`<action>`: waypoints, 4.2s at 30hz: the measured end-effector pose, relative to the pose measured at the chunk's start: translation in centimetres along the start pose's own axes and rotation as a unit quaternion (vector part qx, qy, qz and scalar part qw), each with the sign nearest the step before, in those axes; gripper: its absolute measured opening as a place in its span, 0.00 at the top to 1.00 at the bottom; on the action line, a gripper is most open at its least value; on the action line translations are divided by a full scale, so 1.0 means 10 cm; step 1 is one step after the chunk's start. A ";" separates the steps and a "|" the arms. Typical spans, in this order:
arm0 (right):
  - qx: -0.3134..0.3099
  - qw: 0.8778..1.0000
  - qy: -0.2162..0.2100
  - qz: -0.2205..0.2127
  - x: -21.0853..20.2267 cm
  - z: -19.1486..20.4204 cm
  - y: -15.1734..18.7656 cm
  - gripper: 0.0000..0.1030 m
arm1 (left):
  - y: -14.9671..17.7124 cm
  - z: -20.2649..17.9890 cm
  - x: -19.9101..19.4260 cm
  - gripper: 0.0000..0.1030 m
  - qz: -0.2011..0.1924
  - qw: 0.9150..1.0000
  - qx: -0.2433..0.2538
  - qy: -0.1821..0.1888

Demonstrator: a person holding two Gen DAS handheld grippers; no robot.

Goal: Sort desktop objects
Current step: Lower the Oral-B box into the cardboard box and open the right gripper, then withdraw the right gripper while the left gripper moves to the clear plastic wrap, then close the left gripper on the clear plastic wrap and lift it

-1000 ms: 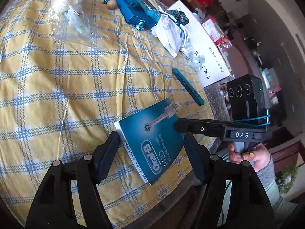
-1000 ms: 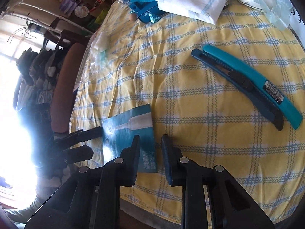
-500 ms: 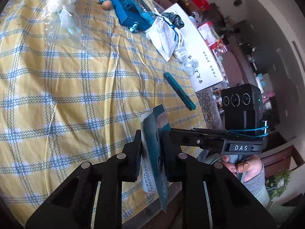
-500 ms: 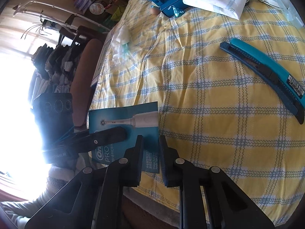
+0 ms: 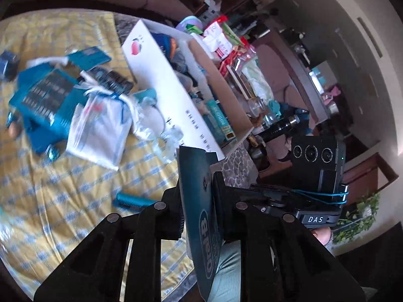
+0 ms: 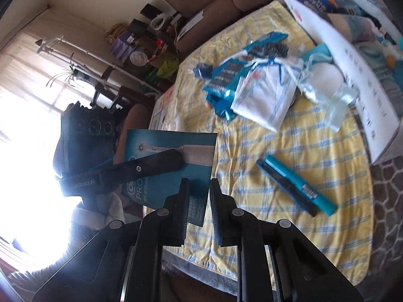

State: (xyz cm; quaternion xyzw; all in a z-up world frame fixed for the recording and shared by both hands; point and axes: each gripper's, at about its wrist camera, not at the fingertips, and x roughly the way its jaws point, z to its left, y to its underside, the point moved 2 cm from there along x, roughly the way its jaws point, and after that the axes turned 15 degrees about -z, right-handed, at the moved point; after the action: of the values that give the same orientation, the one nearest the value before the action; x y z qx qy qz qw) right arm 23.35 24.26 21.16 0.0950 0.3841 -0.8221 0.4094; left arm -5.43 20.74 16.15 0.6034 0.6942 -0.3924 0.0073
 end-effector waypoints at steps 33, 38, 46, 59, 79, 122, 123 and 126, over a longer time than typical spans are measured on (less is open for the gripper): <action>-0.079 0.966 0.239 0.062 -0.52 -1.71 -1.29 0.83 | -1.05 -0.45 2.49 0.41 0.158 0.968 0.188 -0.059; -0.079 0.958 0.256 0.103 -0.37 -1.92 -1.25 0.78 | -0.97 -0.35 2.19 0.40 0.139 0.977 0.159 -0.038; -0.076 0.950 0.287 0.093 -0.38 -1.98 -1.23 0.50 | -0.89 -0.10 1.93 0.40 0.119 0.986 0.115 -0.029; -0.045 0.962 0.233 0.133 0.03 -1.76 -1.08 0.56 | -0.58 -0.11 1.67 0.34 0.119 0.988 0.098 -0.022; -0.002 0.967 0.228 0.115 -0.08 -1.78 -1.07 0.59 | -0.31 0.25 1.29 0.28 0.093 0.989 0.102 -0.049; -0.194 0.972 0.070 -0.112 -0.29 0.17 -0.84 0.33 | -1.18 -0.94 0.01 0.98 -0.049 0.986 0.156 0.032; -0.200 0.969 0.063 -0.128 -0.32 0.25 -0.88 0.29 | -1.20 -1.00 0.01 0.98 -0.048 0.987 0.152 0.037; -0.231 0.955 0.069 -0.170 -0.35 0.44 -1.01 0.23 | -1.22 -1.13 0.03 0.98 -0.043 0.989 0.133 0.058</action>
State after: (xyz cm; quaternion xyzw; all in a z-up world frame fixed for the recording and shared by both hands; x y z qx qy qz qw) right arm 18.75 26.98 31.48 -0.0122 0.6018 -0.7594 0.2468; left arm -10.51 27.72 30.36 0.5907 0.6603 -0.4452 -0.1301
